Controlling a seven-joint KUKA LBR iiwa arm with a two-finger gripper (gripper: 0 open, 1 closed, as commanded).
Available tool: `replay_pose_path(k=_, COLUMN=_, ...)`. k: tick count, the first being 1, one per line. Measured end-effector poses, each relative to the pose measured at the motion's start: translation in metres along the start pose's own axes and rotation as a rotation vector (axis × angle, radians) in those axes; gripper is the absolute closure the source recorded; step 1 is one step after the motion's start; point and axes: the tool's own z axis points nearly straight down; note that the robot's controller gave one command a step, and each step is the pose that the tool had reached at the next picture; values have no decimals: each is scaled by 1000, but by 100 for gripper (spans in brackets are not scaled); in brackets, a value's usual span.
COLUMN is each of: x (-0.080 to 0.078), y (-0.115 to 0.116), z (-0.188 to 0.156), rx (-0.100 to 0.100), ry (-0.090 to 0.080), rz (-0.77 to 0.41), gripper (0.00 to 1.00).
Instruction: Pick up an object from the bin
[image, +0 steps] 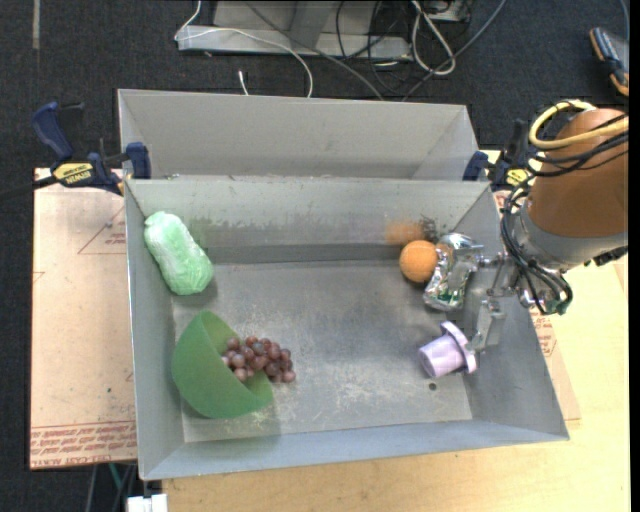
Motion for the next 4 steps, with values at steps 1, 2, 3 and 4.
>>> replay_pose_path(k=1, x=30, y=-19, z=129, rx=-3, ry=5, rz=-69, gripper=0)
replay_pose_path(k=2, x=32, y=-19, z=73, rx=2, ry=-16, rz=-39, gripper=0)
replay_pose_path(k=3, x=31, y=-17, z=118, rx=-4, ry=4, rz=-64, gripper=0)
replay_pose_path(k=4, x=31, y=-5, z=126, rx=3, ry=-17, rz=-199, gripper=0)
